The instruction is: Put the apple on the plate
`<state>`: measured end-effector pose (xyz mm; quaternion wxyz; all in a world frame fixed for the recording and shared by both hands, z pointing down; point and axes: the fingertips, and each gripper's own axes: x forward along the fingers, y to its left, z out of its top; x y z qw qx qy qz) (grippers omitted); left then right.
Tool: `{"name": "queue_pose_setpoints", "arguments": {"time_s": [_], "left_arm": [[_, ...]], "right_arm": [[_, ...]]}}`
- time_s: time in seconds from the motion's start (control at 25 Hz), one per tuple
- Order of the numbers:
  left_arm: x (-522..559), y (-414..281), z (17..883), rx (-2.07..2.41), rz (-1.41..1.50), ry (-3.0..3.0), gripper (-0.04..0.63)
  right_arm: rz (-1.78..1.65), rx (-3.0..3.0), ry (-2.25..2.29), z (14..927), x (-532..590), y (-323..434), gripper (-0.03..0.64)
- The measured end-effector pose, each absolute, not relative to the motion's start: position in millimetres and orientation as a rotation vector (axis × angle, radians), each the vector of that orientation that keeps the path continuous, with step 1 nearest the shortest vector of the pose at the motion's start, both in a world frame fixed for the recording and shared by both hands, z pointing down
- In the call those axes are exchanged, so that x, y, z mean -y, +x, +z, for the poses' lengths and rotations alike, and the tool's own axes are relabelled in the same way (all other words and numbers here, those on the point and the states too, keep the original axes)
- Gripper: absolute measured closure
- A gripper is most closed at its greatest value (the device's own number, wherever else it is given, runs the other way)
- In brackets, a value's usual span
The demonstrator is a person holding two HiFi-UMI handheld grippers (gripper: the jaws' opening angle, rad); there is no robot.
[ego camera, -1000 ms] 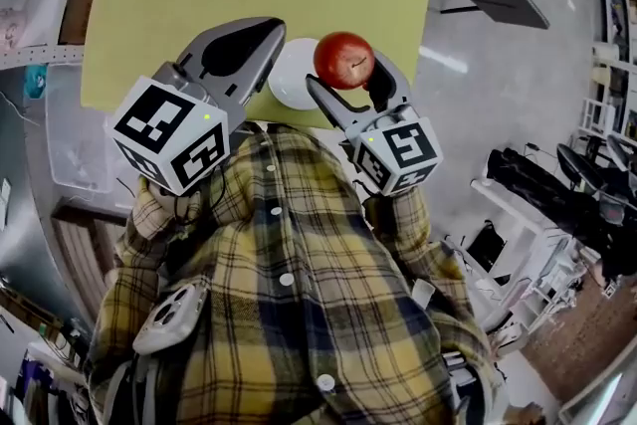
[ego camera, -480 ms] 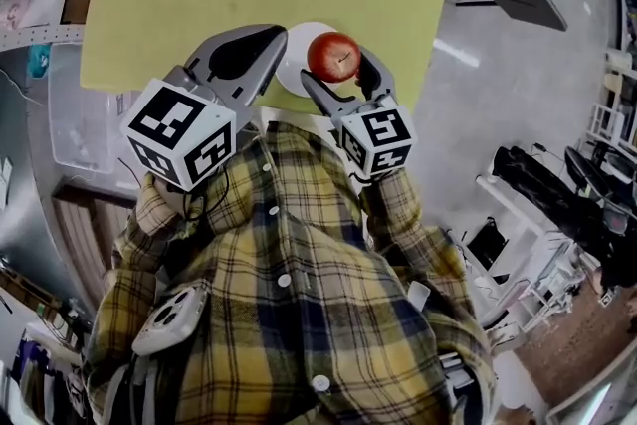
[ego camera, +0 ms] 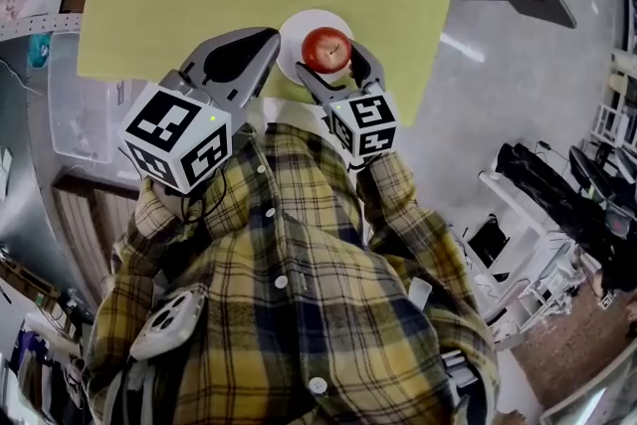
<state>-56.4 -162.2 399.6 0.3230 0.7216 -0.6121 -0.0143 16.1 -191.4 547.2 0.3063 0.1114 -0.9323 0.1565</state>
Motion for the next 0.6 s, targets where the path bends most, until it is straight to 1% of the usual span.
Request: {"name": "queue_pose_setpoints", "arguments": {"time_s": [0.4,0.6], "left_arm": [[146.3,-57.3,409.9,1.624,-0.031,1.853,0.589],[141.8,-59.2,413.8,1.626,-0.036,1.838,0.589]], "right_arm": [[0.402,2.432,0.272,573.3,186.5,6.2,0.233],[0.322,2.381,0.247,581.5,184.8,2.5,0.233]]}}
